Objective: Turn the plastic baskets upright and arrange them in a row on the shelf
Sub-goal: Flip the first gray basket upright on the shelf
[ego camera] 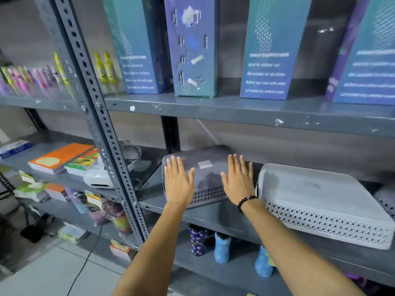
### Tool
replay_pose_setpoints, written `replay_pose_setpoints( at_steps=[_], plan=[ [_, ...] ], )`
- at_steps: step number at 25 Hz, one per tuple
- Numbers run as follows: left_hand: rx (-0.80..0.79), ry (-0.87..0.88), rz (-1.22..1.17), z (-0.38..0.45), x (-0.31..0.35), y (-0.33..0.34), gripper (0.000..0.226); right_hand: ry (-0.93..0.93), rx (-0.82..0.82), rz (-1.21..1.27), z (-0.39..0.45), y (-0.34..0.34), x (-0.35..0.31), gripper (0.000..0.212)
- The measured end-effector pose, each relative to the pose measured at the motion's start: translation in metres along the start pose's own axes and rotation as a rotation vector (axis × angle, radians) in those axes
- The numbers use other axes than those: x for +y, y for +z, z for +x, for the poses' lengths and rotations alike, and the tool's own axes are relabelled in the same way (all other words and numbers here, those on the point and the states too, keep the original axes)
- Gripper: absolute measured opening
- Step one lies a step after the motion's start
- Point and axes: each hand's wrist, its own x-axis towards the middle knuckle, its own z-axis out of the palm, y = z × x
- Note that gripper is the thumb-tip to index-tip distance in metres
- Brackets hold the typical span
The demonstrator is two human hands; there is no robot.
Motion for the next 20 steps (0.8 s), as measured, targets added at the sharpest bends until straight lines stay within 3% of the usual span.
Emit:
replay_pose_setpoints(
  at_steps=[7,11,13,17,20],
  plan=[
    [-0.182,-0.354,0.008,0.071,-0.035,0.048,0.071,0.251,-0.295,0.036,0.082,0.064,0.029,0.062],
    [-0.288,-0.692,-0.245,0.101,-0.047,0.055,0.067,0.536,-0.365,0.159,0.115,0.076,0.037,0.071],
    [-0.307,-0.771,-0.313,0.108,-0.05,0.056,0.064,0.666,-0.394,0.232,0.123,0.076,0.037,0.071],
    [-0.245,-0.792,-0.372,0.118,-0.051,0.047,0.067,0.892,-0.266,0.428,0.129,0.067,0.029,0.069],
    [0.032,-0.615,-0.594,0.118,-0.048,0.027,0.054,0.956,0.042,0.744,0.117,0.054,0.024,0.054]
  ],
)
